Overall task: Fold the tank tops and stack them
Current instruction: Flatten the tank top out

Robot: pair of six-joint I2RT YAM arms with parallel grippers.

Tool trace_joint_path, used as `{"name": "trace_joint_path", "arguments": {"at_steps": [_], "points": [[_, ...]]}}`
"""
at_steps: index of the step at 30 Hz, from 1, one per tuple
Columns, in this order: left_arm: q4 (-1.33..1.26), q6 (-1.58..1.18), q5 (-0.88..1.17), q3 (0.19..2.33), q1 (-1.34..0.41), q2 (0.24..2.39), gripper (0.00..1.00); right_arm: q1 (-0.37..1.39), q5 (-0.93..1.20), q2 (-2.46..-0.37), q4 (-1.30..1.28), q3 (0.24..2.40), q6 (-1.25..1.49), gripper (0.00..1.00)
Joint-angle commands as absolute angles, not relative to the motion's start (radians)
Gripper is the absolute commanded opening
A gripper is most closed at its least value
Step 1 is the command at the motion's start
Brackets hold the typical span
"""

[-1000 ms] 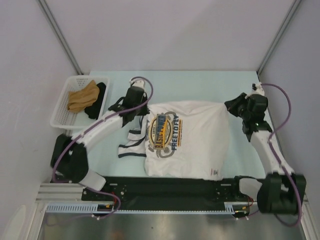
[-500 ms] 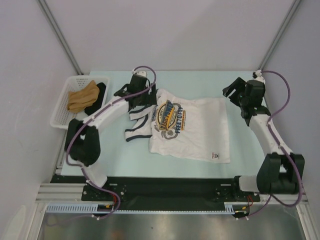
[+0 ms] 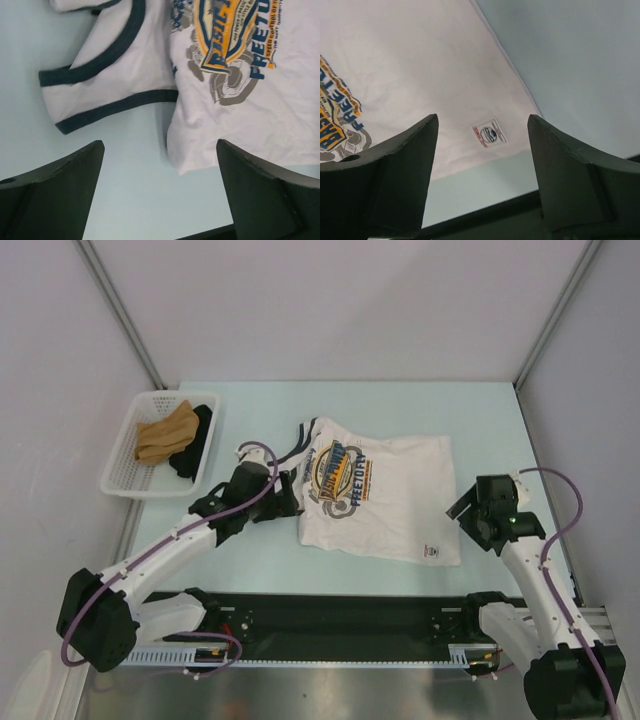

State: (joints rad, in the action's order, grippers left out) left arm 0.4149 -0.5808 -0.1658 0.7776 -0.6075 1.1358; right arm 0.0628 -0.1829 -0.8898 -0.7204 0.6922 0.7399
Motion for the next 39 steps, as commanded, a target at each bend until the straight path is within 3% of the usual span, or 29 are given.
{"name": "trace_joint_path", "arguments": {"at_steps": [1, 10, 16, 19, 20, 22, 31, 39], "points": [[0.314, -0.688, -0.063, 0.718, -0.572, 1.088, 1.00, 0.109, -0.250, -0.847, -0.924, 0.663, 0.952, 0.76], [0.327, -0.753, -0.072, 0.690, -0.572, 1.109, 1.00, 0.126, -0.238, -0.824, -0.884, 0.545, 1.048, 0.72], [0.308, -0.765, -0.060, 0.664, -0.572, 1.077, 1.00, 0.126, -0.183, -0.911, -0.741, 0.466, 1.084, 0.60], [0.311, -0.778, -0.048, 0.654, -0.572, 1.066, 1.00, 0.115, -0.184, -0.940, -0.690, 0.450, 1.097, 0.41], [0.316, -0.776, -0.041, 0.652, -0.574, 1.071, 1.00, 0.107, -0.183, -0.942, -0.683, 0.452, 1.097, 0.24], [0.314, -0.787, -0.025, 0.641, -0.583, 1.072, 1.00, 0.066, -0.199, -0.939, -0.705, 0.468, 1.092, 0.01], [0.287, -0.899, -0.041, 0.626, -0.713, 1.120, 0.99, -0.159, -0.290, -0.813, -0.801, 0.571, 1.032, 0.00], [0.261, -0.957, -0.069, 0.686, -0.822, 1.247, 0.93, -0.379, -0.226, -0.851, -0.721, 0.554, 0.950, 0.00]]}}
